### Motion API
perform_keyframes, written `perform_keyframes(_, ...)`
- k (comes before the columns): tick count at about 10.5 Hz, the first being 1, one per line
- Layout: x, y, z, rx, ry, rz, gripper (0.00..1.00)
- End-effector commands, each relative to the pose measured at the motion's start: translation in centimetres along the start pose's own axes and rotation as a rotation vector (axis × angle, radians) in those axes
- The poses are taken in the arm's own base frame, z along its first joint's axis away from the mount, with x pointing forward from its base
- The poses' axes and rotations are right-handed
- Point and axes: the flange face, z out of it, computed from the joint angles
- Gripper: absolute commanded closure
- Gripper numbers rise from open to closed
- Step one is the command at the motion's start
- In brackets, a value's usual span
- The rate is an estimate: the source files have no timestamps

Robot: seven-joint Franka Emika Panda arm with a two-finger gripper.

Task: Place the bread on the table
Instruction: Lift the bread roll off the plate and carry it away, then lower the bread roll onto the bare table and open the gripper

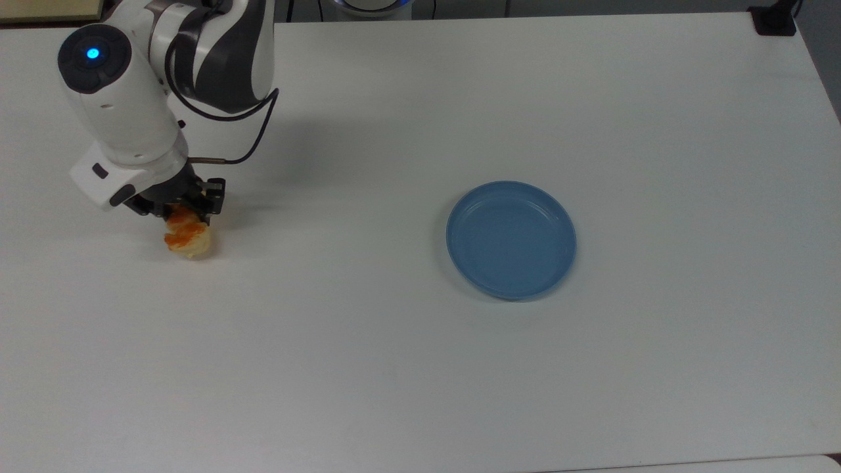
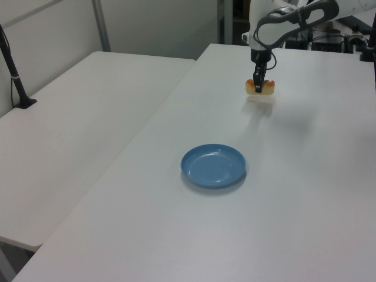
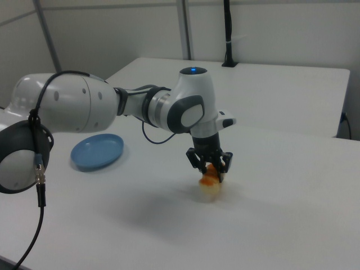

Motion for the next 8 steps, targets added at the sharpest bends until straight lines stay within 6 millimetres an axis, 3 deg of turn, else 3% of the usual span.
perform_keyframes(1, 0.2, 0.3, 1.7, -0.018, 0.048, -0.008, 0.26)
perform_keyframes(2, 0.2, 0.2, 1.8, -0.017, 0.046, -0.007, 0.0)
perform_keyframes(3, 0.3, 0.3, 1.2, -0.017, 0.053, 0.0, 0.0)
perform_keyframes(5, 1.2, -1.4, -1.0, -0.024, 0.084, 0.06, 0.0)
perform_keyframes(8, 1.6, -7.0, -8.1, -0.016, 0.091, 0.098, 0.0)
